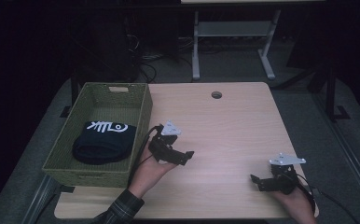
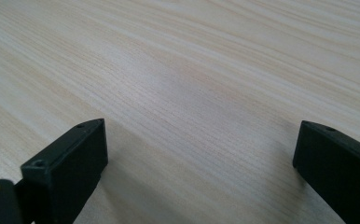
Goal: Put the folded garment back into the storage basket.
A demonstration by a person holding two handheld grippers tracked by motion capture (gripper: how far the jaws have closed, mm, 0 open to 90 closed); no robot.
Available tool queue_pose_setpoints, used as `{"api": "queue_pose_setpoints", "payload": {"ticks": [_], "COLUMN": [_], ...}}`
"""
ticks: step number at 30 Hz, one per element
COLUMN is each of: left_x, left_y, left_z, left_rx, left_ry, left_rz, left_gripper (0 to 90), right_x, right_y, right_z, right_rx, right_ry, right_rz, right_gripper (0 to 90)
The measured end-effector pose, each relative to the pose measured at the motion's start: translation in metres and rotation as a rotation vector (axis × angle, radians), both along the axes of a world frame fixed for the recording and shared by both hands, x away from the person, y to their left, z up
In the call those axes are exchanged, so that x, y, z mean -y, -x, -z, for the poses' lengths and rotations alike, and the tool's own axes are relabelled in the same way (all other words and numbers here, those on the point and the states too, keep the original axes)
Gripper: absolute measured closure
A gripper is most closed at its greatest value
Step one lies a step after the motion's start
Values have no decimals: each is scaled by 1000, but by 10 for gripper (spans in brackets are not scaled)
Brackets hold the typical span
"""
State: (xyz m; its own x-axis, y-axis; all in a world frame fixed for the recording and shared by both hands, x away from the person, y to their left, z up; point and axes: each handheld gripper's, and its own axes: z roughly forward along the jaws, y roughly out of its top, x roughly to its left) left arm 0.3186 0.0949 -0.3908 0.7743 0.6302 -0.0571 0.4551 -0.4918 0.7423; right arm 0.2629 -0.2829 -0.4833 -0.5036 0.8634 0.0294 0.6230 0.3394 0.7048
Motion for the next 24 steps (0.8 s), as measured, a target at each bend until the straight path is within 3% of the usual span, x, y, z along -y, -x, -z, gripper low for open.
{"api": "queue_pose_setpoints", "payload": {"ticks": [12,14,24], "left_x": [8,10,18], "left_y": [3,3,0], "left_z": [40,50,81], "left_rx": [13,4,-38], "left_ry": [-9,-39,-90], "left_rz": [-3,2,7], "left_gripper": [129,129,129], "right_x": [0,0,0], "right_y": [0,0,0], "right_z": [0,0,0], "right_rx": [0,0,0], "right_ry": [0,0,0], "right_rz": [0,0,0], "right_gripper": [27,27,27]}}
